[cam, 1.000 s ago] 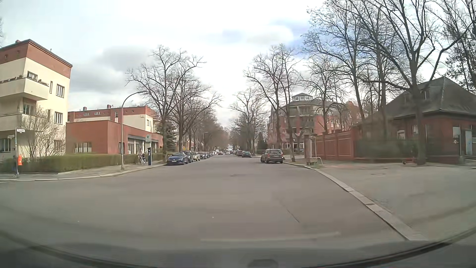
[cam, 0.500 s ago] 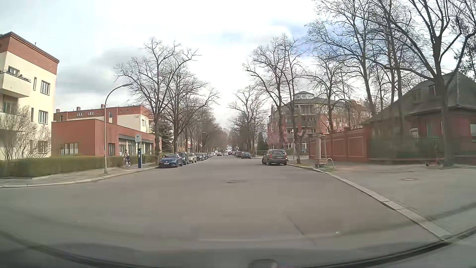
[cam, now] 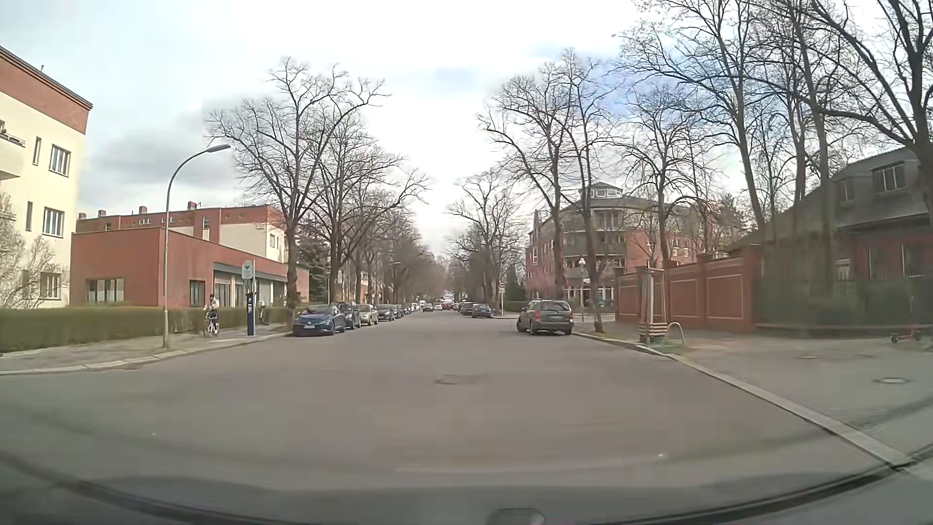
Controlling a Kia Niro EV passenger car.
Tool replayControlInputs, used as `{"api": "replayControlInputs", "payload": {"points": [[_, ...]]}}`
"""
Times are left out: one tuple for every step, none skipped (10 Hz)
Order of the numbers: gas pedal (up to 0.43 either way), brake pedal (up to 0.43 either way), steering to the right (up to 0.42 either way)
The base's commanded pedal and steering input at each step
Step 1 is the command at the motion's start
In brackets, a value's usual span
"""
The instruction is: Follow the waypoints while adhering to traffic rules and regulations
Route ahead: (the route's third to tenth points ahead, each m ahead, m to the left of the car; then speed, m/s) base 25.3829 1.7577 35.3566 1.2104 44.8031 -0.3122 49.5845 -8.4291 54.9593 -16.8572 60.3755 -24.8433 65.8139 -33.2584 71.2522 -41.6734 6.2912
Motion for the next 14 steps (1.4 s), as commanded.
{"api": "replayControlInputs", "payload": {"points": [[0.02, 0.0, 0.005], [0.02, 0.0, 0.006], [0.02, 0.0, 0.006], [0.02, 0.0, 0.005], [0.047, 0.0, 0.004], [0.047, 0.0, 0.003], [0.047, 0.0, 0.003], [0.047, 0.0, 0.003], [0.047, 0.0, 0.003], [0.047, 0.0, 0.0], [0.028, 0.0, -0.004], [0.02, 0.0, -0.007], [0.02, 0.0, -0.007], [0.02, 0.0, -0.007]]}}
